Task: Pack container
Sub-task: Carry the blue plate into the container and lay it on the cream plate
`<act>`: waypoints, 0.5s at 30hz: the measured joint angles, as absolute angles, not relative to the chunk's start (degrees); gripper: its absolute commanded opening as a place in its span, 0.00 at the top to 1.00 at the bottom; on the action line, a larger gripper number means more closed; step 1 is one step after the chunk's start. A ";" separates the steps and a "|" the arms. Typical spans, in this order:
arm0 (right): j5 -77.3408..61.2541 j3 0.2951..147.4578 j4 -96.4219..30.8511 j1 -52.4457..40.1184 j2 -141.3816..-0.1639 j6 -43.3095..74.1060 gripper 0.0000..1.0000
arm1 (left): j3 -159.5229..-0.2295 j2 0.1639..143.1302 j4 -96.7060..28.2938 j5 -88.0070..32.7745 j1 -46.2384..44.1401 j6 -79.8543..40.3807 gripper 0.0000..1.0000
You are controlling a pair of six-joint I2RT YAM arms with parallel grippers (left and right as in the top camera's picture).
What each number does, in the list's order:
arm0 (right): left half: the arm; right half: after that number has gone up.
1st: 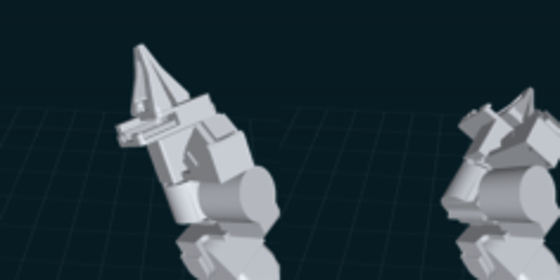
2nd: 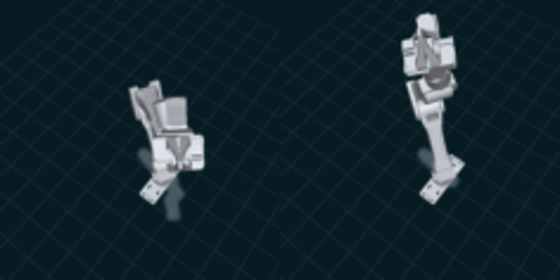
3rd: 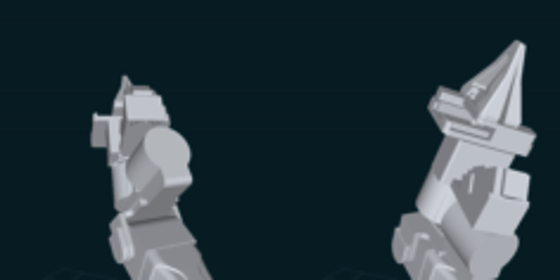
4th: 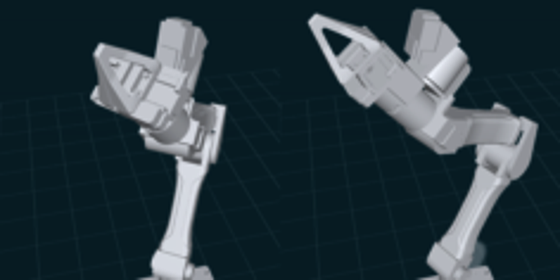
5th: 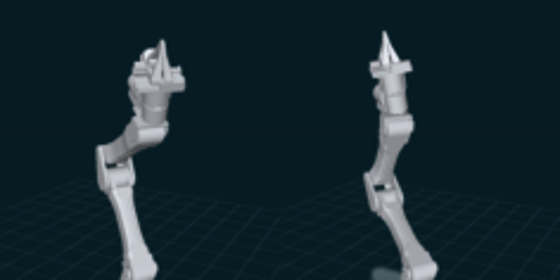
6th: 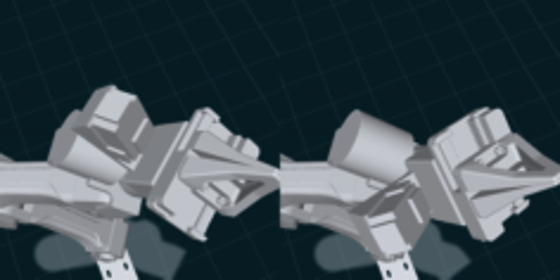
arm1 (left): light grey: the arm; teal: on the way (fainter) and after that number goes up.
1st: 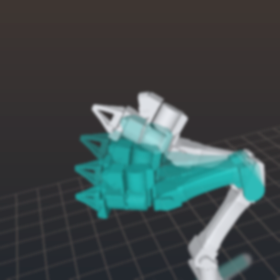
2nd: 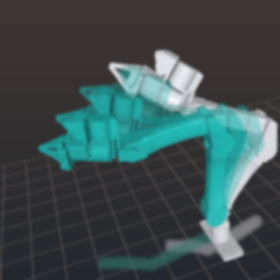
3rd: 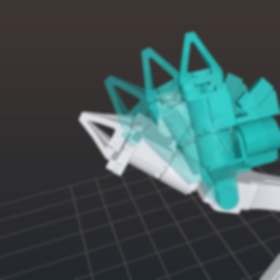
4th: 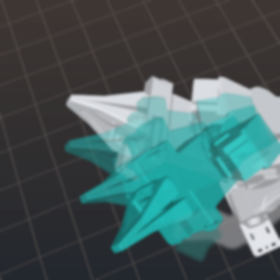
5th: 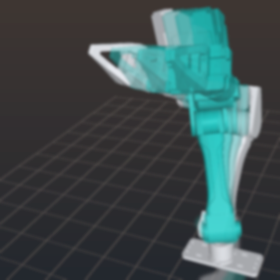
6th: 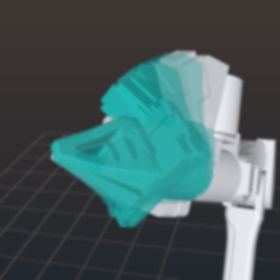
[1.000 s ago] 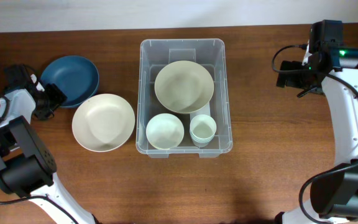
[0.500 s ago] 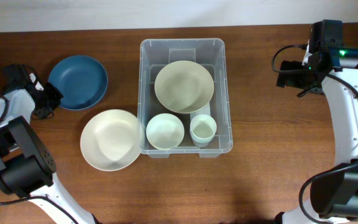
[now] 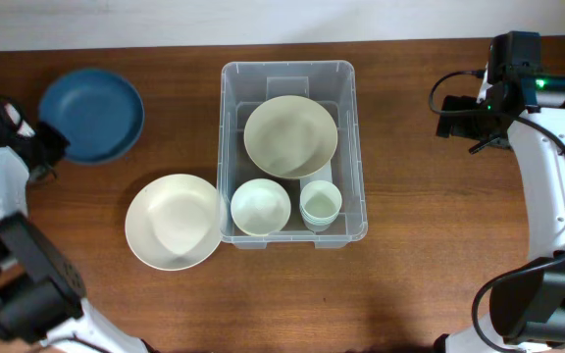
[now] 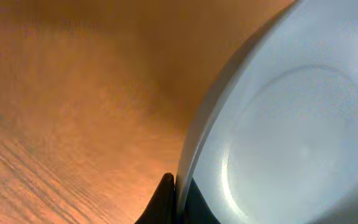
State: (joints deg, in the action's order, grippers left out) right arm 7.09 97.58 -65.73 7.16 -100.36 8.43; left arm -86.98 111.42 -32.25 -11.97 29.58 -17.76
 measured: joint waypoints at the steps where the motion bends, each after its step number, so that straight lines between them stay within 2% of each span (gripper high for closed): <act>1: 7.09 97.58 -65.71 7.16 -100.36 8.43 0.01 | -86.98 108.79 -32.25 -12.69 28.99 -17.74 0.99; 8: 7.09 97.58 -65.73 7.16 -100.36 8.43 0.01 | -87.29 95.68 -32.27 -16.99 19.25 -17.74 0.99; 15: 7.09 97.58 -65.73 7.16 -100.38 8.43 0.01 | -87.31 94.19 -32.77 -18.04 4.23 -17.58 0.99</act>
